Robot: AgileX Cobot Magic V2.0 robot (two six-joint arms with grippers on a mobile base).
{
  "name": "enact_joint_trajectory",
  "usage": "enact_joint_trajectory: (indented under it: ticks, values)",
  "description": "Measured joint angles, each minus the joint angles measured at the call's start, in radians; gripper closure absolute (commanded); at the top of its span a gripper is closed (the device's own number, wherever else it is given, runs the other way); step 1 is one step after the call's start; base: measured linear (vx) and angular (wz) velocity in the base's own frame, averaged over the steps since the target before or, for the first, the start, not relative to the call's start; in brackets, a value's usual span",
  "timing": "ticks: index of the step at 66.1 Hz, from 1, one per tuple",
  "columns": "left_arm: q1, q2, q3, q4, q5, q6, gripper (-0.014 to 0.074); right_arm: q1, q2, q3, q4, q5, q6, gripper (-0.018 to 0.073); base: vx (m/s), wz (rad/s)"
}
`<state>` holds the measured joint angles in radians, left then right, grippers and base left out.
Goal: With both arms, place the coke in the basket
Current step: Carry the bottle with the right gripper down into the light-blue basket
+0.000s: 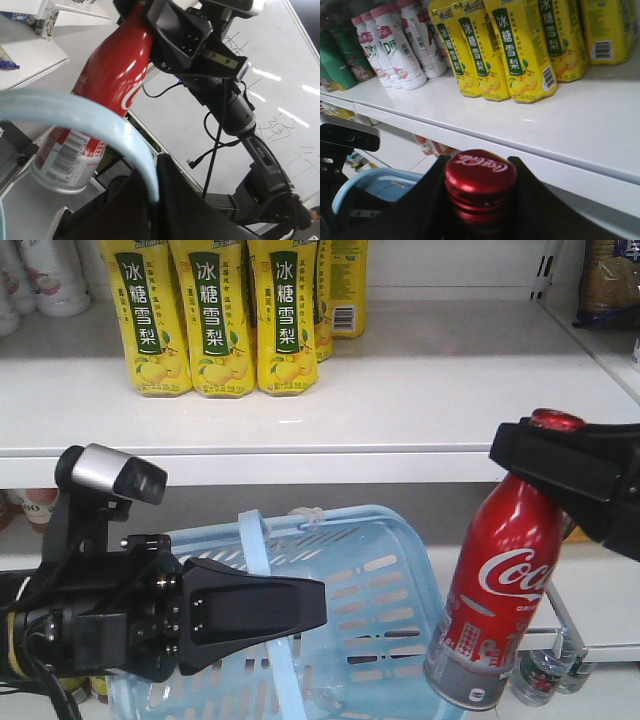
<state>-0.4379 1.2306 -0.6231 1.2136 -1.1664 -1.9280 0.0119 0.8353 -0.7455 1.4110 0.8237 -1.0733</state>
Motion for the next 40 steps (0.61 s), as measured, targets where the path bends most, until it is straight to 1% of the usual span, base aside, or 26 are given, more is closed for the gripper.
enact_joint_trajectory:
  ticks: [5, 11, 20, 23, 29, 35, 37, 40]
  values:
    - [0.000, 0.000, 0.000, 0.000, 0.000, 0.000, 0.0603, 0.000, 0.043, 0.025, 0.048, 0.023, -0.048, 0.0564, 0.00, 0.00]
    - [0.000, 0.000, 0.000, 0.000, 0.000, 0.000, 0.0603, 0.000, 0.100, 0.031, 0.072, 0.072, -0.065, 0.0564, 0.00, 0.00]
    - [0.000, 0.000, 0.000, 0.000, 0.000, 0.000, 0.0603, 0.000, 0.171, 0.032, 0.082, 0.145, -0.078, 0.0564, 0.00, 0.00]
    - [0.000, 0.000, 0.000, 0.000, 0.000, 0.000, 0.0603, 0.011, 0.187, 0.032, 0.082, 0.151, -0.091, 0.0564, 0.00, 0.00]
    - [0.000, 0.000, 0.000, 0.000, 0.000, 0.000, 0.0603, 0.055, 0.215, 0.032, 0.088, 0.137, -0.121, 0.0564, 0.00, 0.00]
    - [0.000, 0.000, 0.000, 0.000, 0.000, 0.000, 0.0603, 0.132, 0.238, 0.032, 0.098, 0.103, -0.170, 0.0564, 0.00, 0.00]
    - [0.000, 0.000, 0.000, 0.000, 0.000, 0.000, 0.0603, 0.165, 0.245, 0.032, 0.098, 0.077, -0.185, 0.0564, 0.00, 0.00]
    - [0.000, 0.000, 0.000, 0.000, 0.000, 0.000, 0.0603, 0.193, 0.247, 0.033, 0.098, 0.044, -0.201, 0.0564, 0.00, 0.00]
